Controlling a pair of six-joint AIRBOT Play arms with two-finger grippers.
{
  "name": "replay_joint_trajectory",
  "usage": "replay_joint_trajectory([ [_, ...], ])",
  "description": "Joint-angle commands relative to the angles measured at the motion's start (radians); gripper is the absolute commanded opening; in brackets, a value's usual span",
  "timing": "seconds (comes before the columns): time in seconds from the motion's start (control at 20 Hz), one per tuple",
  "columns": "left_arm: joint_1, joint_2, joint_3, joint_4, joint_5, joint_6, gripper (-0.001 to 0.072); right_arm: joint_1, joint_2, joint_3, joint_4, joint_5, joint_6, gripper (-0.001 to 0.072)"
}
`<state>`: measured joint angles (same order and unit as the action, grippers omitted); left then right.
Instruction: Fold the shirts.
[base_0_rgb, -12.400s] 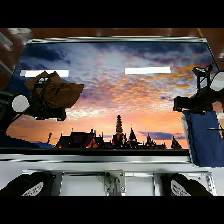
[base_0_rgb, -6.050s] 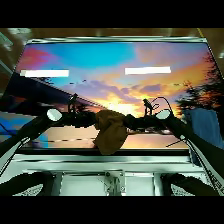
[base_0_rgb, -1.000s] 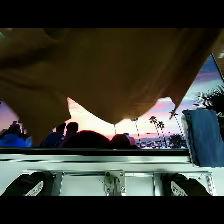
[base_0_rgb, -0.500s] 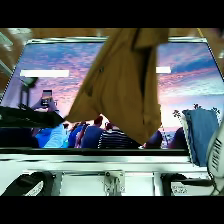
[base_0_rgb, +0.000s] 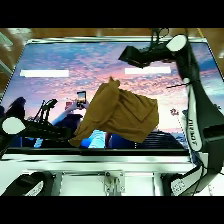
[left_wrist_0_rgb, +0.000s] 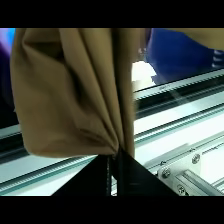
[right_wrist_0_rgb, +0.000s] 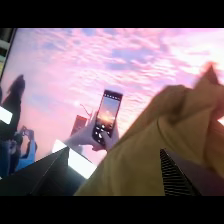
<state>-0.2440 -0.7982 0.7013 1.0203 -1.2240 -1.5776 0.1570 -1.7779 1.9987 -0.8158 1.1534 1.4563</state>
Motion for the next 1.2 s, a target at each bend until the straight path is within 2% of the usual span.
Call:
replay_joint_trajectory([
  [0.0,0.0,0.0,-0.012,-0.019,0.053,0.014,0.0048,-0.124,0.063,-0.001,-0.146,0.241,0.025,0.0669],
  [0.1,0.0,0.002,-0.012,-0.019,0.058,0.014,0.0048,-0.236,0.116,-0.002,-0.303,0.482,0.042,0.0657],
  [0.15,0.0,0.003,-0.012,-0.019,0.063,0.014,0.0048,-0.294,0.132,-0.002,-0.319,0.61,0.03,0.0621],
  [0.2,0.0,0.003,-0.012,-0.019,0.072,0.014,0.0048,-0.349,0.144,-0.003,-0.309,0.7,0.025,0.062],
  [0.3,0.0,0.004,-0.01,-0.02,0.072,0.014,0.0047,-0.42,0.196,-0.051,-0.29,0.698,0.056,0.0621],
  [0.4,0.0,0.009,-0.01,-0.02,0.072,0.015,0.0048,-0.437,0.274,-0.206,-0.341,0.679,0.021,0.0623],
  [0.55,0.0,0.017,-0.01,-0.02,0.072,0.014,0.0047,-0.436,0.407,-0.605,-0.364,0.556,-0.002,0.0624],
  [0.7,0.0,0.022,-0.01,-0.051,0.072,0.029,0.0047,-0.436,0.505,-1.011,-0.2,0.328,-0.055,0.0627],
  [0.9,0.0,0.022,-0.01,-0.148,0.072,0.075,0.0047,-0.433,0.523,-1.287,-0.138,0.116,-0.043,0.0625],
  [1.15,0.0,0.021,-0.01,-0.149,0.074,0.078,0.0047,-0.433,0.523,-1.48,-0.008,-0.056,-0.093,0.0622],
])
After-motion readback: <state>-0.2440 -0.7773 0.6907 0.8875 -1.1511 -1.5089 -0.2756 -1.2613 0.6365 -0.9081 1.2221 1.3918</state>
